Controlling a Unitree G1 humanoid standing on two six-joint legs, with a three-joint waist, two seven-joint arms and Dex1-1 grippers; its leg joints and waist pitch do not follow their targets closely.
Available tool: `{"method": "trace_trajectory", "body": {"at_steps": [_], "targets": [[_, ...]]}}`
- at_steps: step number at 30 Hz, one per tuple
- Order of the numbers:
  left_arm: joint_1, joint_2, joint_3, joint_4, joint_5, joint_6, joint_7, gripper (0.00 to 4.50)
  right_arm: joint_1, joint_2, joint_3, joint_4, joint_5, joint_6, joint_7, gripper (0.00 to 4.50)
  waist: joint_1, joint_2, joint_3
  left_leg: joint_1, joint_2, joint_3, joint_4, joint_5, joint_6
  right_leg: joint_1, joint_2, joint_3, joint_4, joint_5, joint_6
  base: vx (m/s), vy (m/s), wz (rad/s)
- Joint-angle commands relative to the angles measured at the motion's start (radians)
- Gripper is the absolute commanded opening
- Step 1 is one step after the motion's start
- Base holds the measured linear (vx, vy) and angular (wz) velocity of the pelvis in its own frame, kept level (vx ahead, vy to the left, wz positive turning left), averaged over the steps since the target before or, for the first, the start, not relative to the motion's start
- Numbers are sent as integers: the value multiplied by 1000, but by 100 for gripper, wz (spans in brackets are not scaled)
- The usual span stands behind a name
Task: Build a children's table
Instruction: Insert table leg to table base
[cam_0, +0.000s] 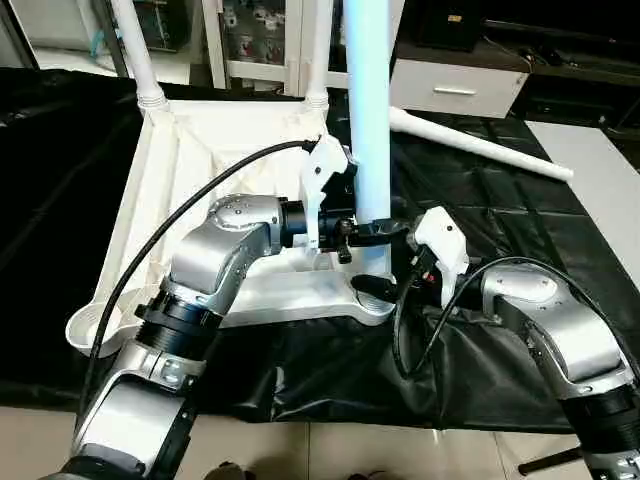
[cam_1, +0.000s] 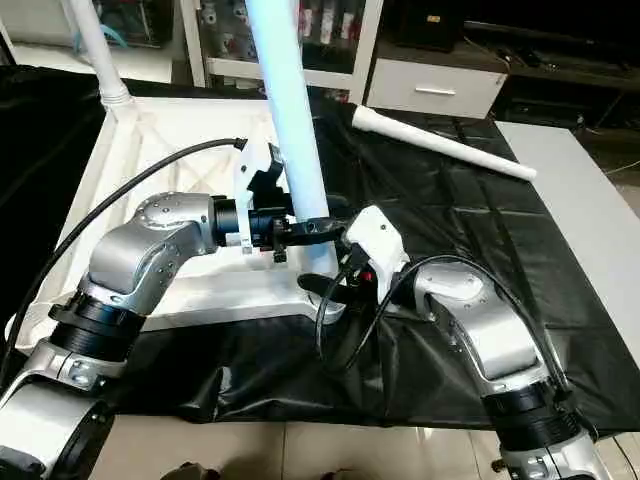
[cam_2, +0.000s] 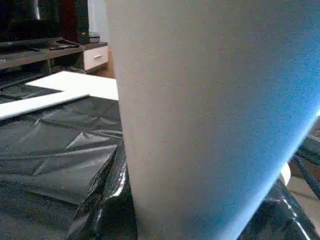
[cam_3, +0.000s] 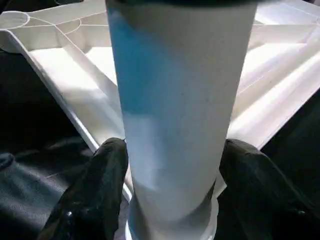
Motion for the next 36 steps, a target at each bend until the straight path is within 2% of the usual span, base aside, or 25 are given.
{"method": "trace_trajectory", "body": {"at_steps": [1,4,9,10,13,14,21,23,25,26,27,29,32,34,36], "targets": [[-13,-2,-32,9,24,9,-5,188,5,3,47,45,-31,27,5,269,7,9,-72,14,55,-26,-68,-135,40,49,-58,43,-62,-71,-268,0,0,0],[-15,-4,-32,8,23,9,-7,187,-1,17,46,63,-41,22,-7,251,6,10,-70,14,55,-26,-69,-151,35,48,-59,44,-66,-99,-262,0,0,0],[-14,-4,-34,6,22,8,-9,187,-12,39,39,86,-35,12,-21,251,2,10,-68,13,55,-29,-73,-185,20,46,-59,43,-71,-155,-245,0,0,0],[-13,-4,-34,6,22,9,-10,187,-15,46,35,92,-31,7,-23,222,0,9,-67,12,55,-29,-74,-192,18,46,-59,43,-73,-165,-242,0,0,0],[-13,-4,-34,5,21,9,-12,187,-22,57,25,99,-20,4,-17,215,-3,10,-67,12,55,-30,-75,-201,14,44,-59,43,-75,-186,-235,0,0,0],[-13,-3,-35,6,23,8,-12,187,-23,57,25,97,-19,4,-13,200,-4,10,-66,12,55,-30,-76,-206,12,43,-58,43,-76,-194,-233,0,0,0],[-11,-3,-38,20,37,8,1,187,-15,56,14,80,-2,3,7,189,-5,10,-66,12,56,-30,-76,-199,16,42,-58,43,-75,-175,-236,0,0,0],[-11,-6,-26,30,30,35,19,257,-14,54,2,71,6,2,10,188,-5,10,-65,14,56,-29,-77,-211,13,40,-58,44,-77,-188,-235,0,0,0],[-13,-8,-15,38,29,43,33,257,-13,54,-7,65,11,3,9,188,-5,9,-65,13,56,-29,-77,-213,13,40,-57,45,-78,-196,-232,0,0,0],[-17,-10,2,53,25,49,51,276,-11,51,-24,55,24,8,13,188,-2,9,-67,14,54,-28,-74,-199,17,40,-57,45,-76,-184,-230,0,0,0],[-18,-7,19,59,13,46,48,276,-7,46,-37,45,33,12,14,188,-1,9,-69,13,54,-28,-73,-184,19,42,-57,45,-74,-163,-232,0,0,0],[-20,-4,45,64,-13,47,38,304,-2,37,-54,31,45,17,17,187,3,8,-73,10,54,-27,-69,-122,42,45,-57,44,-63,-62,-256,0,0,0],[-10,7,95,46,-95,75,-27,312,4,34,-98,18,78,31,14,187,7,11,-74,10,53,-23,-65,-77,72,45,-55,41,-54,25,-293,0,0,0],[0,18,115,44,-117,70,-52,337,1,37,-125,16,98,40,7,186,8,11,-73,11,53,-23,-66,-85,80,46,-55,41,-55,16,-303,0,0,0],[11,28,129,39,-134,68,-75,348,-1,36,-139,13,106,45,4,186,8,12,-72,11,54,-23,-67,-100,76,44,-56,41,-58,-12,-299,0,0,0]]}}
